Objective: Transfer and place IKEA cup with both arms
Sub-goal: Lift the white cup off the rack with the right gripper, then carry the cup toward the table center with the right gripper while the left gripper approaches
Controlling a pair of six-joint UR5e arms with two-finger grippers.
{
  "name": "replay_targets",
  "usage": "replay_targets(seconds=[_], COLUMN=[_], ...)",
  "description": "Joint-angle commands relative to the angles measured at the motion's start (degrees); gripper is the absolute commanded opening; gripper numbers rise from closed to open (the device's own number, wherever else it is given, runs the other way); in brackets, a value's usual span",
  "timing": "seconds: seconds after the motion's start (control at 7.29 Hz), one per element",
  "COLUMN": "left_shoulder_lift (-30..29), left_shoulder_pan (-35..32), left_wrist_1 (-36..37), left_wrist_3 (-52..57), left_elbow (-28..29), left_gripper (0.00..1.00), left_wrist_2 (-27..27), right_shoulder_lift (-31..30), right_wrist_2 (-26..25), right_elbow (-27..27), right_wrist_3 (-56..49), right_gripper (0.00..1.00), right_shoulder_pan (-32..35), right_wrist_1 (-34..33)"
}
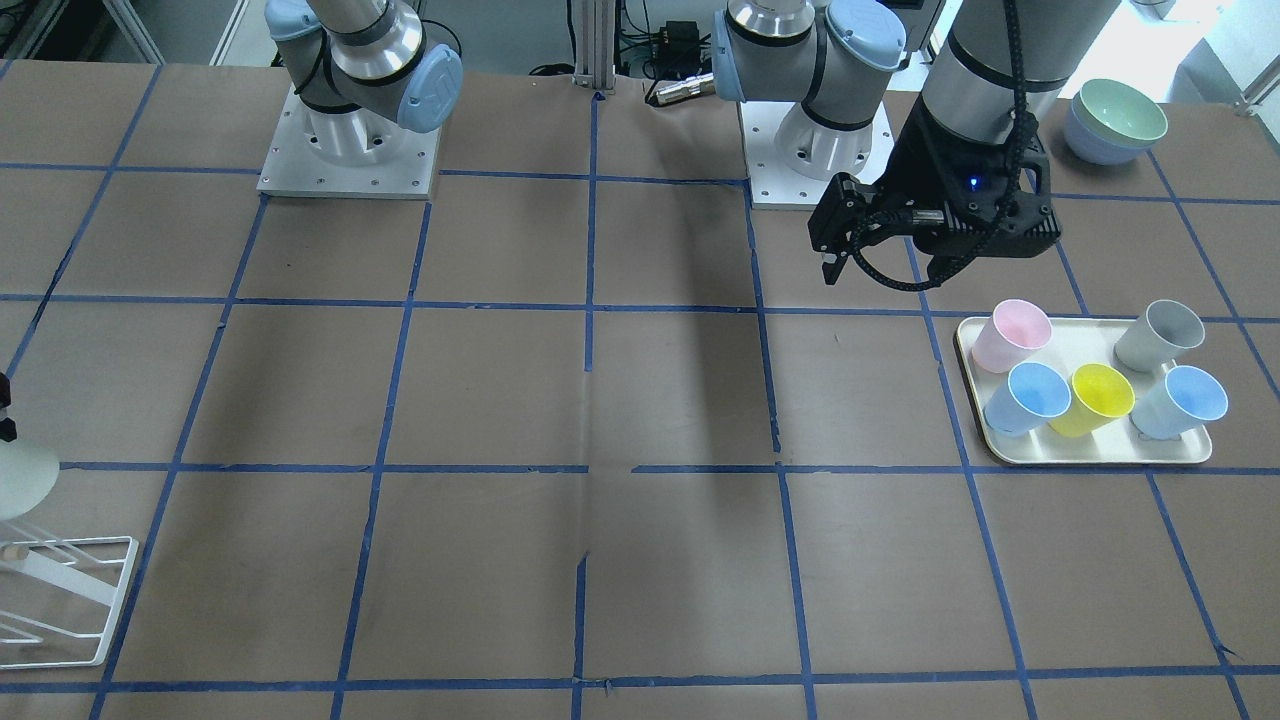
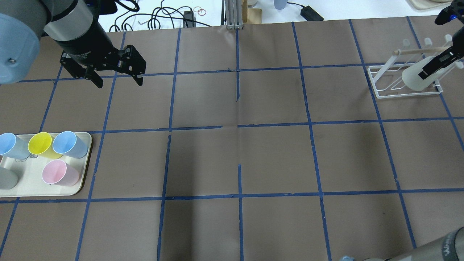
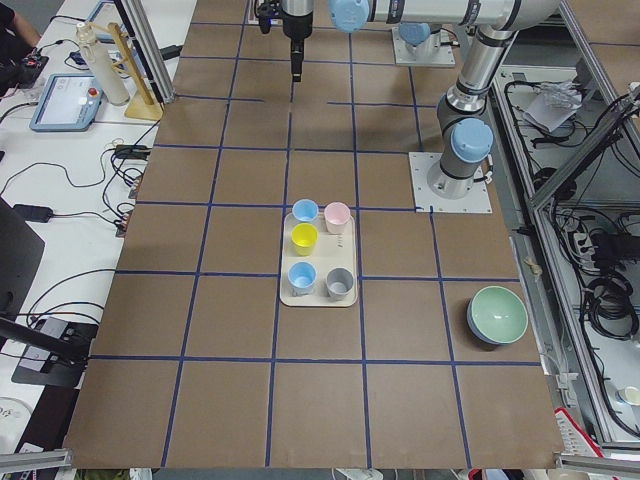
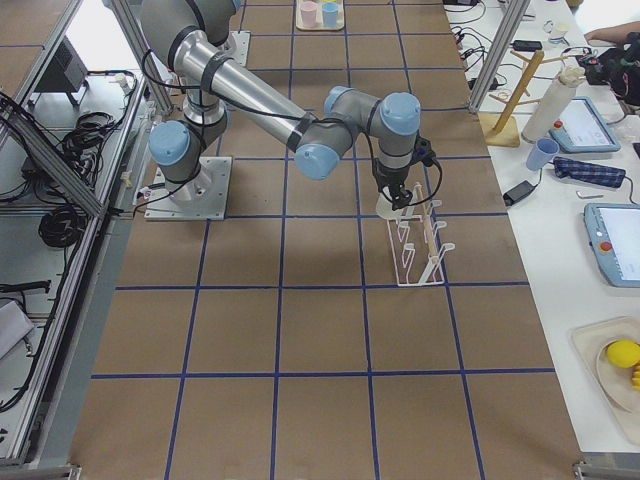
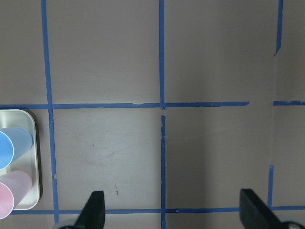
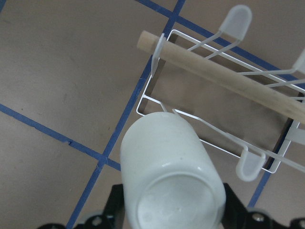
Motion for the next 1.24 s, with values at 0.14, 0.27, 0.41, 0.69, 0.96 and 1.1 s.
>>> replay_targets(seconds=[0.14,0.27,0.41,0.69,0.96,1.1], left_shoulder_lift=[0.19,0.19,0.19,0.54,0.45,0.36], left_shoulder_pan=[7.69,9.98,12.00,13.60,13.43,12.91], left_wrist_1=[-2.71,-4.03,-5.18,-5.19,-5.01,-4.58], left_wrist_3=[5.85,6.90,6.91,6.91,6.91,6.91], left_elbow=[-0.26,-0.52,-1.66,-5.60,-9.04,-10.70], left_gripper=[1.00,1.00,1.00,1.00,1.00,1.00], left_wrist_2=[-8.84,-14.44,-19.29,-31.40,-44.14,-49.60], right_shoulder_lift=[-2.30,-3.62,-4.33,-8.79,-9.96,-9.96], right_wrist_2=[-1.50,-2.47,-2.66,-2.32,6.26,13.09], right_elbow=[-0.93,-2.77,-4.35,-4.72,-4.81,-4.46], right_wrist_3=[-0.18,-0.18,-0.09,0.70,9.88,16.37], right_gripper=[0.00,0.00,0.00,0.00,0.00,0.00], right_shoulder_pan=[0.00,0.00,0.00,0.78,8.75,12.36], right_wrist_1=[0.95,5.31,9.18,16.82,23.52,25.28])
